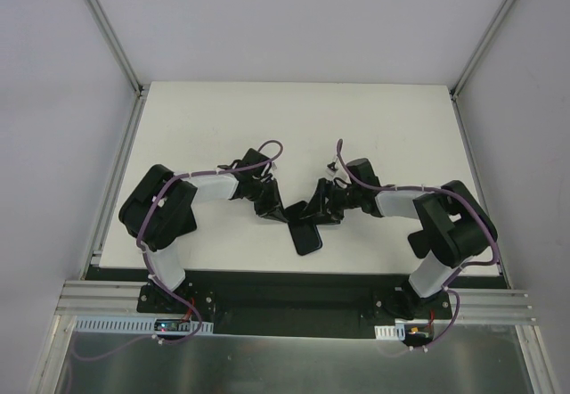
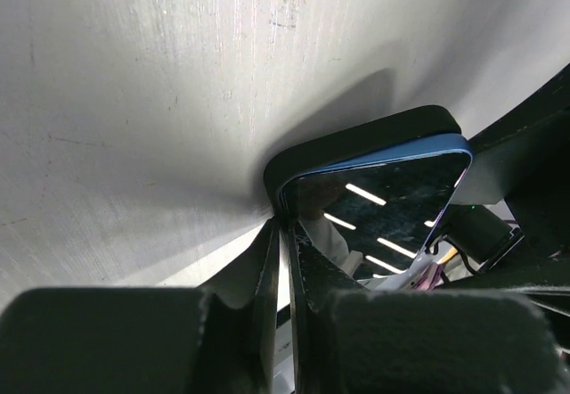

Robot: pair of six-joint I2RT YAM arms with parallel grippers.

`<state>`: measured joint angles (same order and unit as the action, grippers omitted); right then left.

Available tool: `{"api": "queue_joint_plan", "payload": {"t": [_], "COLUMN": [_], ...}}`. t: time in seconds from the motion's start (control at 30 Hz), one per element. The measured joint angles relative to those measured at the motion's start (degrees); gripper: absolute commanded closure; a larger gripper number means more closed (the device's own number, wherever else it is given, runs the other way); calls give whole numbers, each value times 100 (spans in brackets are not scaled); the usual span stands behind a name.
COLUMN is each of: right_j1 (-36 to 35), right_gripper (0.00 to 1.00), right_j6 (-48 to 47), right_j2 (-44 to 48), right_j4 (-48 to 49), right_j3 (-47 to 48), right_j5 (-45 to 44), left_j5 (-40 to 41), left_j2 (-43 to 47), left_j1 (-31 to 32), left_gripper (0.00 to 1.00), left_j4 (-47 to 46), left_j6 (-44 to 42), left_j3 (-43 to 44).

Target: Put the phone into the phone case

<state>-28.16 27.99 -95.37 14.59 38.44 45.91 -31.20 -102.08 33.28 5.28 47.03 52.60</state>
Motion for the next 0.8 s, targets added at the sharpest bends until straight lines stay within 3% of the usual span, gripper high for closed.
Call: {"api": "queue_joint_plan", "payload": {"t": [0.43, 0.5, 0.63, 0.8], "right_j1": [13, 11, 28, 22], "right_gripper": [87, 87, 70, 65], "right_j6": [22, 9, 17, 68], "right_j2": [-2, -13, -111, -240], "right_j4": [111, 127, 125, 214], "right_j3": [-85, -85, -85, -85], "right_j5": [85, 94, 177, 190], "left_j5": [-9, 11, 9, 9], "left_j2": [33, 44, 46, 46], "left_j1": [-2, 0, 0, 2], "left_gripper": [96, 96, 95, 95], "left_j4": [-15, -22, -35, -52], "left_j6": [7, 4, 11, 11], "left_j3": [-37, -57, -72, -74]}}
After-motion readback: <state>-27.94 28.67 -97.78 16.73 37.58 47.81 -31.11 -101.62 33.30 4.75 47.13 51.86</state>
